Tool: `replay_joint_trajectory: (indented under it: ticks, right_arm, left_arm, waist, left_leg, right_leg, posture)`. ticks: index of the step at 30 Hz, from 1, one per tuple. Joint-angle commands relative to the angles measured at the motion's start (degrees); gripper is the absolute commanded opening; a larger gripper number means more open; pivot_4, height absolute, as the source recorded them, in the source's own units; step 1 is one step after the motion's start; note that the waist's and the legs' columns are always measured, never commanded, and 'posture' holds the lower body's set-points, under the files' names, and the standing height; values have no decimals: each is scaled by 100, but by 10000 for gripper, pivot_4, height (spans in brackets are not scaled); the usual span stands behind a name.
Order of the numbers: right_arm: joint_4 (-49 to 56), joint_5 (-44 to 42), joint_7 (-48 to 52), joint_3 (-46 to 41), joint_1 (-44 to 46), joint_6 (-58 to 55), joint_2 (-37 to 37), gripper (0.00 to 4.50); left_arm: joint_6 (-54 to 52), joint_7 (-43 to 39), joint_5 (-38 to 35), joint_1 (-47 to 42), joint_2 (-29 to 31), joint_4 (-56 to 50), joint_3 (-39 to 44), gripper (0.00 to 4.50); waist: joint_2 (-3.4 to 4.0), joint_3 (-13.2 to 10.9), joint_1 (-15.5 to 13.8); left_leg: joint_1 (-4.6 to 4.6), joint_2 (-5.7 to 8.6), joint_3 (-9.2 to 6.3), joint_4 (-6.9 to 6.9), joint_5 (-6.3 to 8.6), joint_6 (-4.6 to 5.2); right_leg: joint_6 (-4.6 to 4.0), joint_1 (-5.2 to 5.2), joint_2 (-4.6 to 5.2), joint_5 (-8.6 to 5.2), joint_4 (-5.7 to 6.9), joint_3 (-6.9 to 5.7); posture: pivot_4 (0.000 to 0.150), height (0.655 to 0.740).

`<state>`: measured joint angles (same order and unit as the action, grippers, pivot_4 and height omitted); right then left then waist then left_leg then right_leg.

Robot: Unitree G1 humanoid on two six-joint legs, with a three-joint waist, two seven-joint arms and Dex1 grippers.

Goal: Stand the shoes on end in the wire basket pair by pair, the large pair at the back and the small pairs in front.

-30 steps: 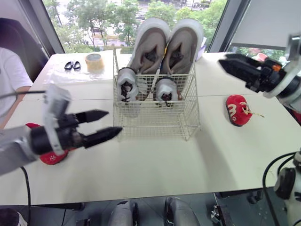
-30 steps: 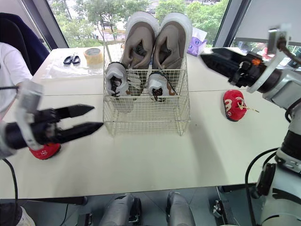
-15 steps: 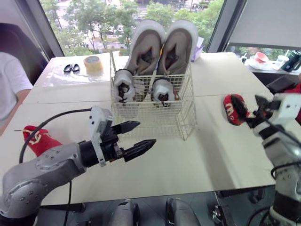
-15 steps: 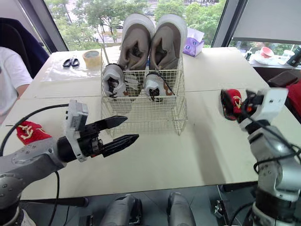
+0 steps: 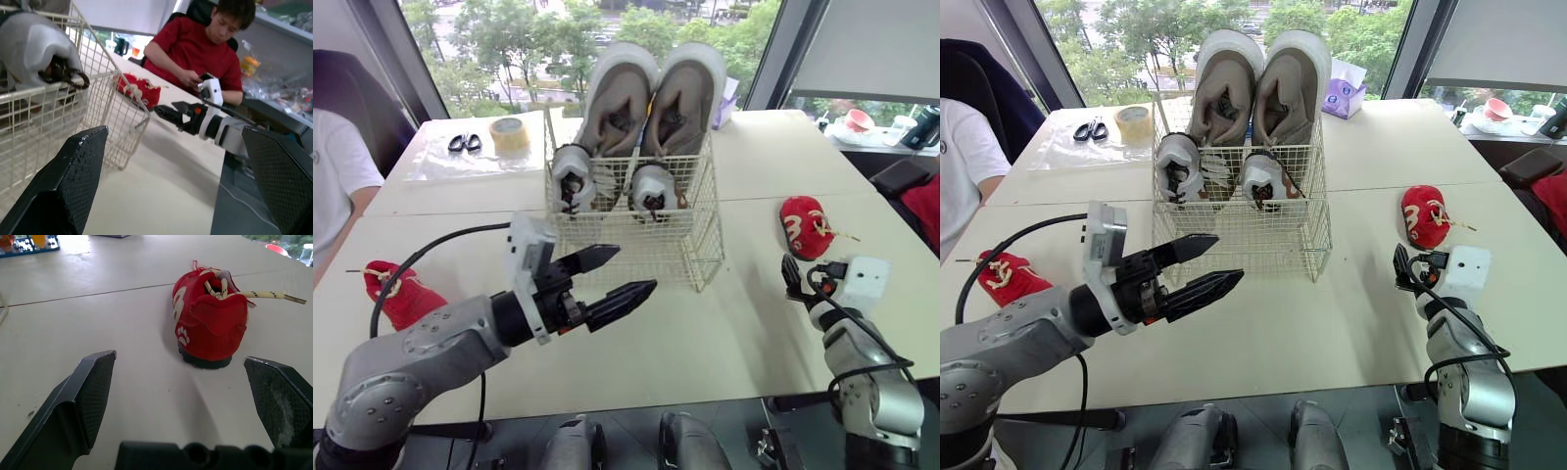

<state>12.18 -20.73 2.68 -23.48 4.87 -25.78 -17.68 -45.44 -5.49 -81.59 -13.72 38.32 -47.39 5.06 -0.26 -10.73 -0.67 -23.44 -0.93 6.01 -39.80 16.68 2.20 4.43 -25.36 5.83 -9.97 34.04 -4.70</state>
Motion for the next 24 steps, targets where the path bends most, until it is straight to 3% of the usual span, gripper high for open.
replay_joint_trajectory:
  ticks: [1, 20, 23, 24]
  right_arm:
    - [-391, 67, 88, -105, 191, 413, -5, 45000]
    - [-5303, 628, 419, -52, 2401, 2931, -506, 45000]
    - [-5690, 705, 406, 30, 2612, 3282, -428, 37184]
    - [-5750, 700, 411, 42, 2655, 3348, -394, 32353]
  left_arm:
    - [165, 126, -150, -108, 5, -211, -103, 44659]
    - [293, 243, -580, 86, 776, -305, 198, 44659]
    - [253, 130, -739, 224, 1103, -277, 435, 45000]
    - [243, 70, -794, 297, 1197, -249, 513, 45000]
  waist:
    - [2, 1, 4]
    - [3, 1, 73]
    - [3, 2, 133]
    - [3, 2, 148]
  left_leg:
    - [0, 0, 1, 0, 0, 0]
    - [5, 0, -1, -1, -1, 0]
    - [6, -1, -5, -1, -5, -7]
    - [7, -1, -5, -1, -10, -15]
  right_leg:
    - [0, 0, 0, 0, 0, 0]
    - [1, 7, -6, 0, -2, 1]
    - [2, 10, -6, 0, -2, 0]
    - [3, 10, -6, -1, -2, 0]
  posture:
    - [1500, 7400]
    - [1500, 7400]
    - [1500, 7400]
    - [1500, 7400]
